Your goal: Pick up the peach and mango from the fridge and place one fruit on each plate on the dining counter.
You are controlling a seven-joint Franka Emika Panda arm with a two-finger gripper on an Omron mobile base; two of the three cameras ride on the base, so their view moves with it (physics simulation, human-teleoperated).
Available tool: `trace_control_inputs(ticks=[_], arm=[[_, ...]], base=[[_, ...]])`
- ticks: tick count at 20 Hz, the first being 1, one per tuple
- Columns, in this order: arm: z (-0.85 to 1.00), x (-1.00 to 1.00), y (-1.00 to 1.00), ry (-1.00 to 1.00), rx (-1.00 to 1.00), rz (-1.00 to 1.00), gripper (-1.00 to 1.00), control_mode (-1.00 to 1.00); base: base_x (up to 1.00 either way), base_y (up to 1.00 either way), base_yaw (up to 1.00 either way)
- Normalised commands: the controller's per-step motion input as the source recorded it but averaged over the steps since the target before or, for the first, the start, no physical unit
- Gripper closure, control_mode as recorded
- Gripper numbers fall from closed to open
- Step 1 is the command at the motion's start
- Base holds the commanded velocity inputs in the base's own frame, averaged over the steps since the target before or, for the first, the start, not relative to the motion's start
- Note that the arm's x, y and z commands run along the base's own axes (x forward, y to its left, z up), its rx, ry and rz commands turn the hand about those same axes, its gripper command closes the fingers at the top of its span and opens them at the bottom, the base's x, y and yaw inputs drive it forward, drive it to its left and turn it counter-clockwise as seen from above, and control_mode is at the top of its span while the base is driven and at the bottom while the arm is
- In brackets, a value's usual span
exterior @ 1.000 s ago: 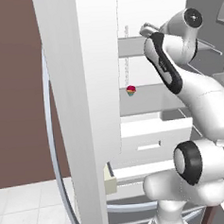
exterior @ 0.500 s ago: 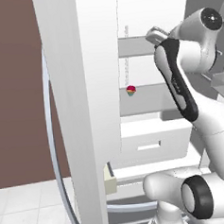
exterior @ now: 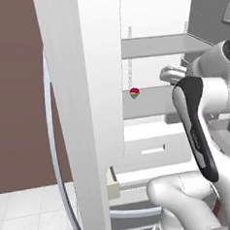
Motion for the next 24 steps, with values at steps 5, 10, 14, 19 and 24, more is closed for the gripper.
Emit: trace_control_inputs(ticks=[5,10,14,19,24], arm=[[-1.00,-1.00,0.33,0.02,-0.25,0.00,1.00,-1.00],[-1.00,-0.98,0.02,-0.04,-0.08,0.00,1.00,-1.00],[-0.63,-0.56,0.00,-0.02,0.00,0.04,1.00,-1.00],[-0.54,-0.03,0.03,-0.06,0.00,0.06,1.00,-1.00],[-0.63,0.06,0.03,-0.07,0.00,0.03,1.00,-1.00]], base=[[0.00,0.00,0.00],[0.00,0.00,0.00],[0.00,0.00,0.00],[0.00,0.00,0.00],[0.00,0.00,0.00]])
